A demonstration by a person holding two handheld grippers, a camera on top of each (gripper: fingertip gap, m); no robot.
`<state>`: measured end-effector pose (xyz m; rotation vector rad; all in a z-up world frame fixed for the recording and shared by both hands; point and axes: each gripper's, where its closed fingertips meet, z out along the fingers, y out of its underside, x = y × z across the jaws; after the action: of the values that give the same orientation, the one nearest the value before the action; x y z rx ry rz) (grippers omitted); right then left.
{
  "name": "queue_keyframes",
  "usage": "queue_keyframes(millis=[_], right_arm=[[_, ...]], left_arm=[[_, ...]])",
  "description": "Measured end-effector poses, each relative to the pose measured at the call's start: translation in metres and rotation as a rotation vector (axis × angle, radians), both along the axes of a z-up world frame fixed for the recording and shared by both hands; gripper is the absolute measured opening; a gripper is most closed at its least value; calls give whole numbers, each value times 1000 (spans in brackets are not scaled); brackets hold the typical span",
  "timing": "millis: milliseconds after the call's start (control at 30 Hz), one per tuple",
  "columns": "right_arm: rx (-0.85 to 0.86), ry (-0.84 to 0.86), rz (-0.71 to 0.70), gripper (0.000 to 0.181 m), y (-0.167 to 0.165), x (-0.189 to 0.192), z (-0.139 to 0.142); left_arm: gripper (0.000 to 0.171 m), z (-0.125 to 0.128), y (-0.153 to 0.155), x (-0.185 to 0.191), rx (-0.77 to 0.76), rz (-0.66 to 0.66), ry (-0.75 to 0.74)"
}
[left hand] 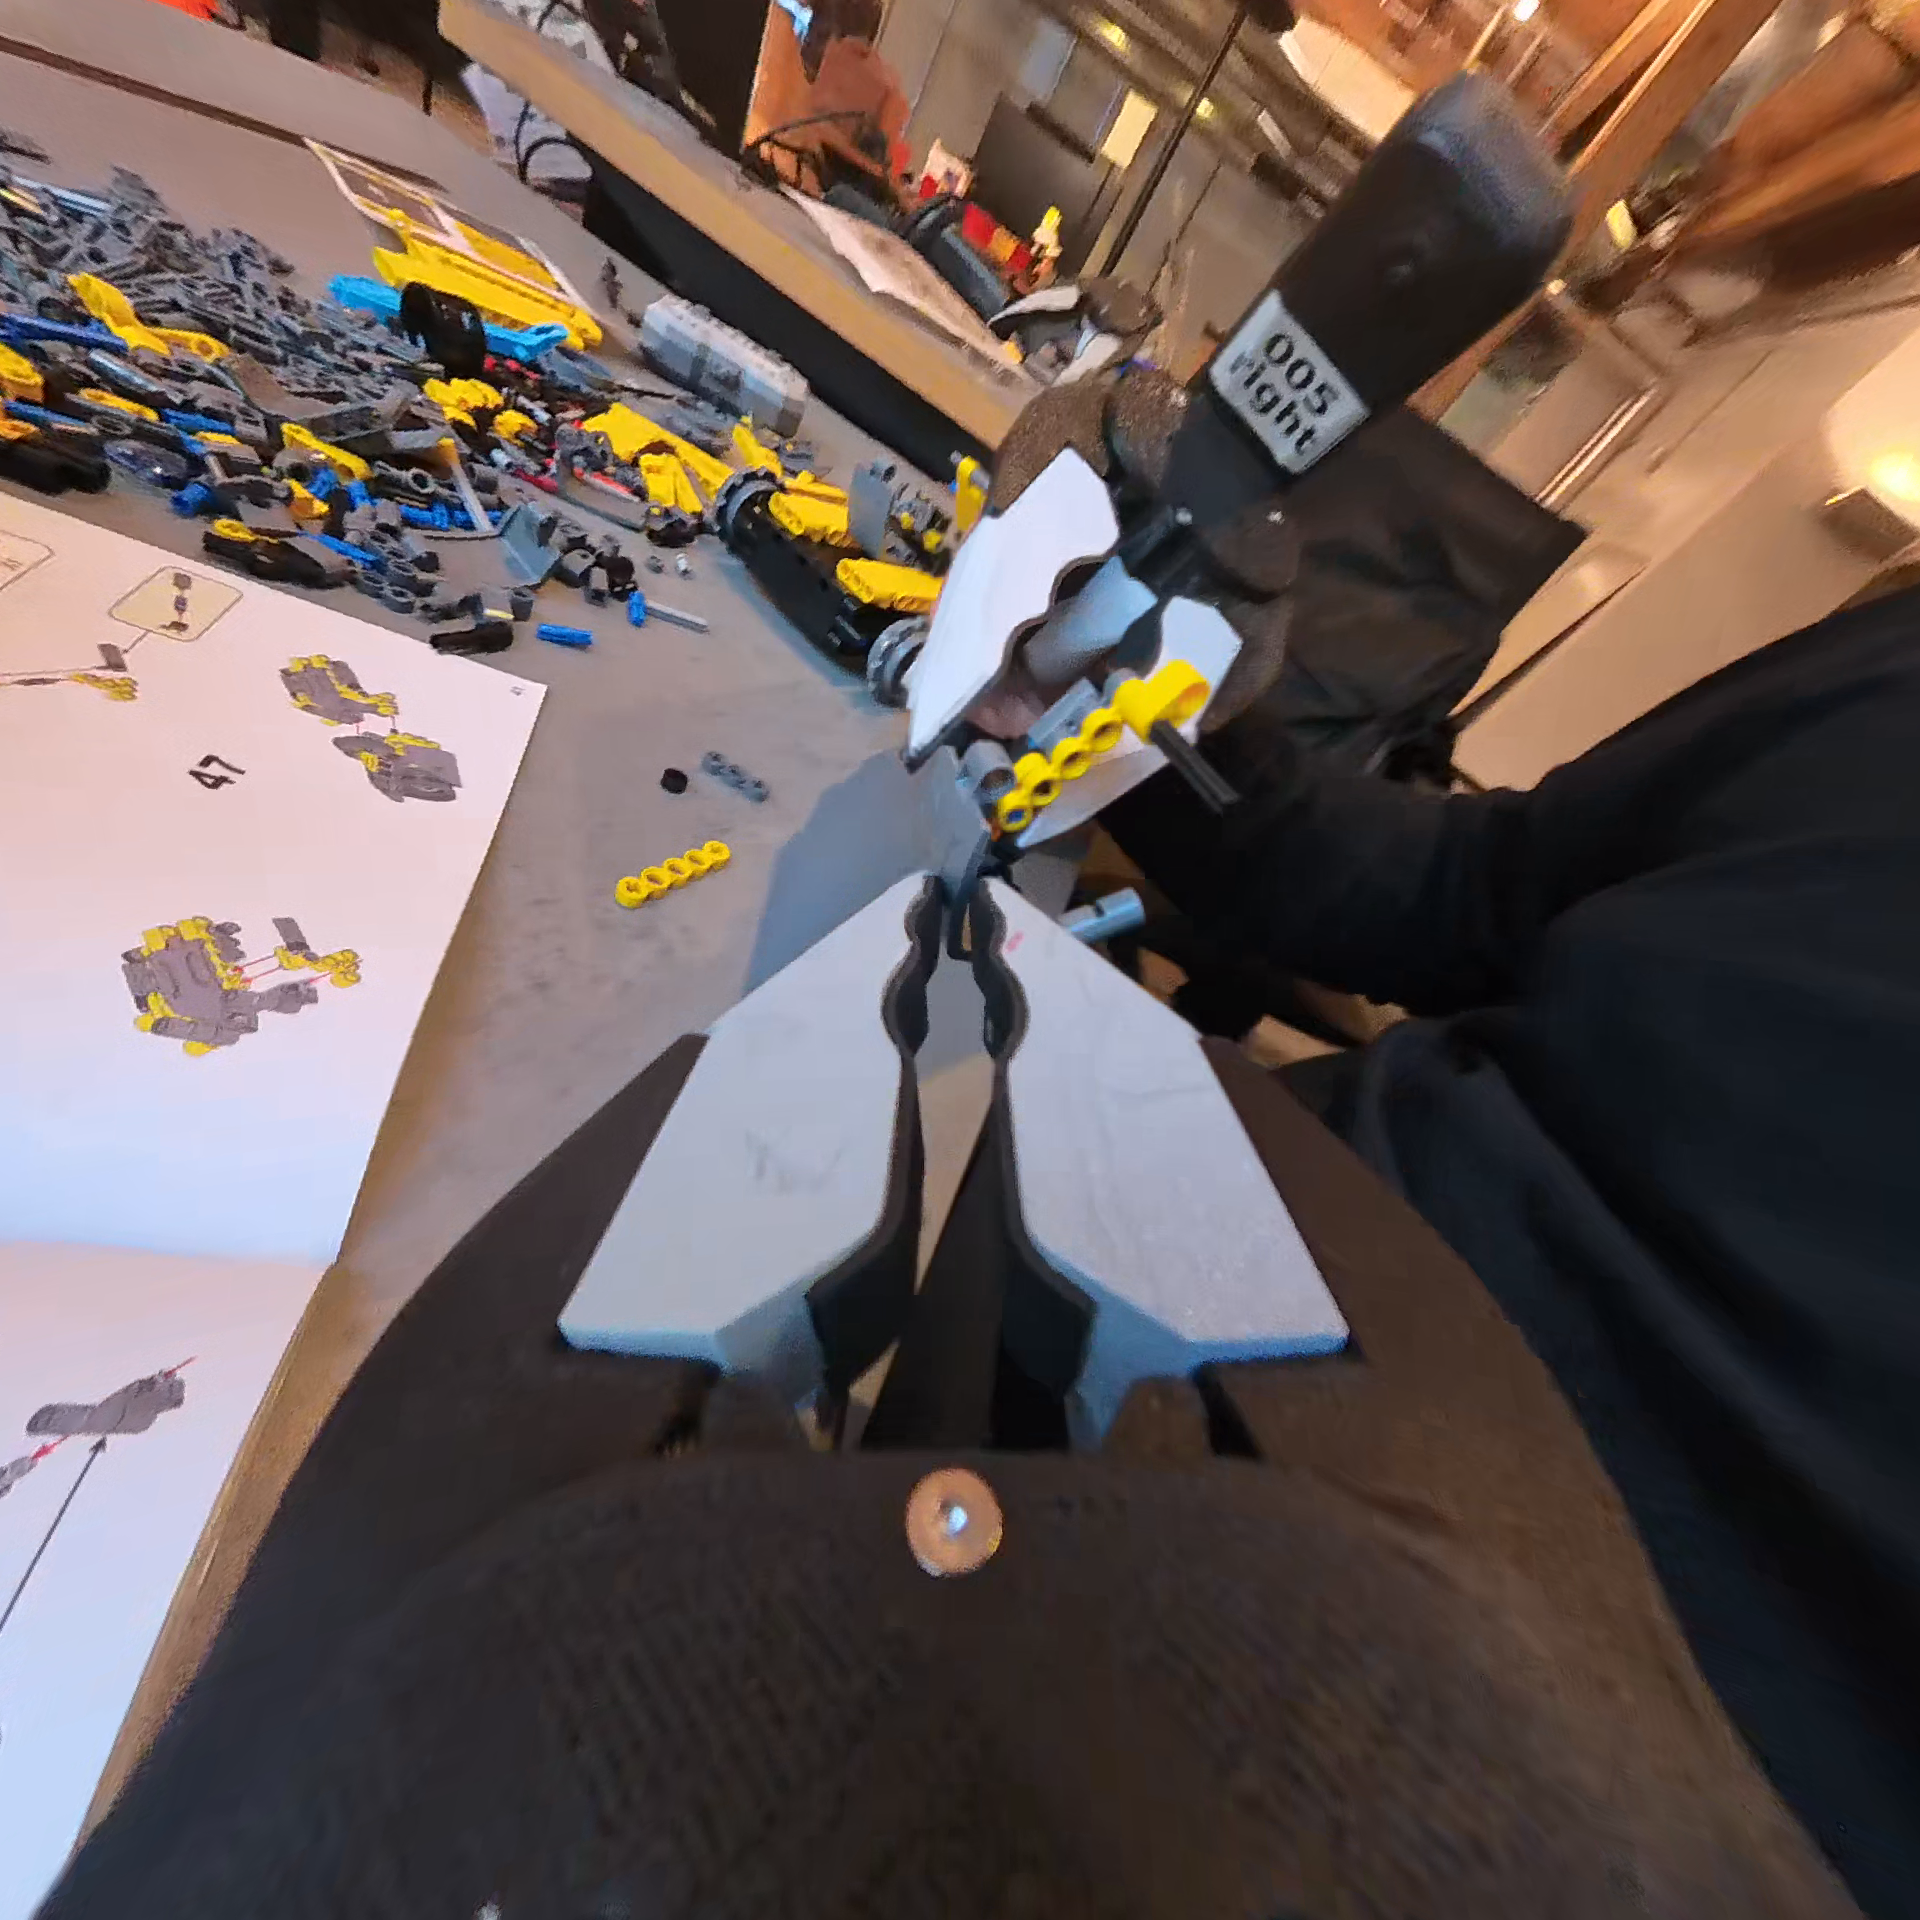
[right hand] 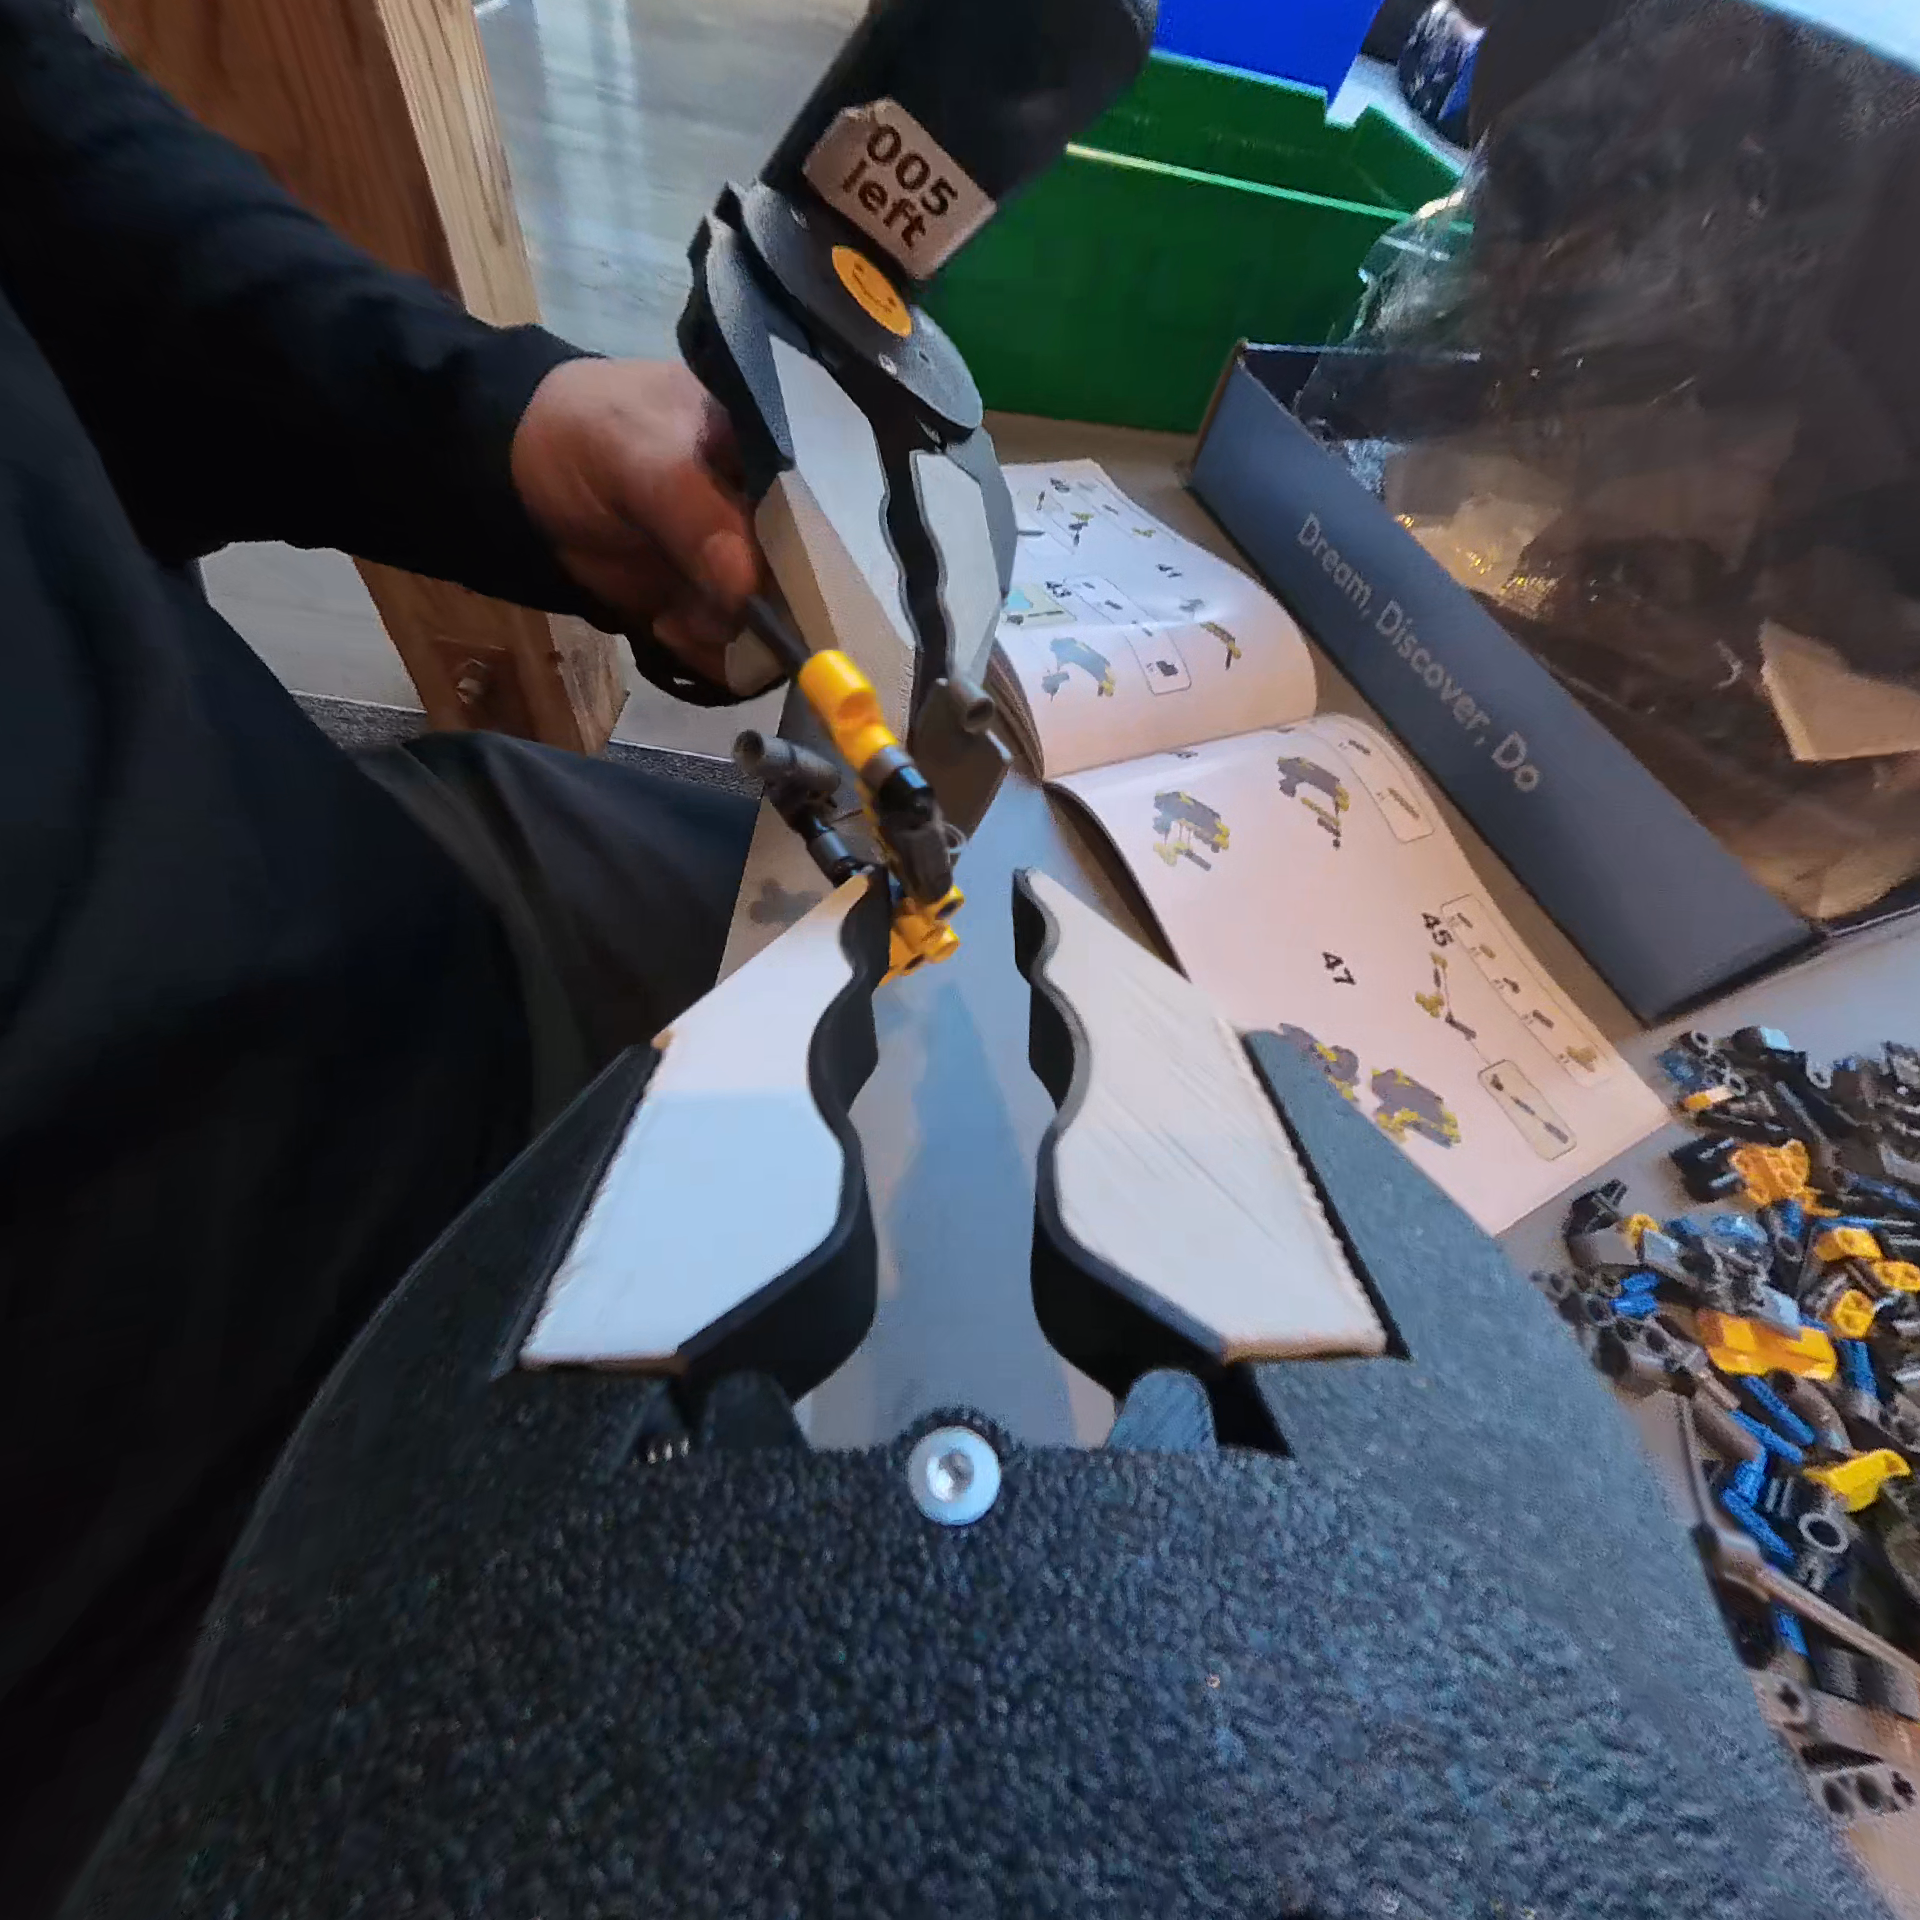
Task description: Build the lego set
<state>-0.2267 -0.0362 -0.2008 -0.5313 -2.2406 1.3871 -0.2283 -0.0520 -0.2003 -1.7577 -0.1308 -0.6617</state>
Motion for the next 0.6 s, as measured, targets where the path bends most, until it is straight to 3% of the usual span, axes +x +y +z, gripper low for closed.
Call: queue_keyframes(millis=[133, 333, 600], right_arm=[[50, -41, 15, 24, -1, 6, -17], [100, -85, -8, 24, 8, 10, -35], [88, -134, -20, 31, 10, 2, -36]], left_arm=[[2, -13, 3, -1, -63, 61, 55], [2, -21, 11, 3, -84, 171, 254], [2, -22, 8, -5, -66, 197, 244]])
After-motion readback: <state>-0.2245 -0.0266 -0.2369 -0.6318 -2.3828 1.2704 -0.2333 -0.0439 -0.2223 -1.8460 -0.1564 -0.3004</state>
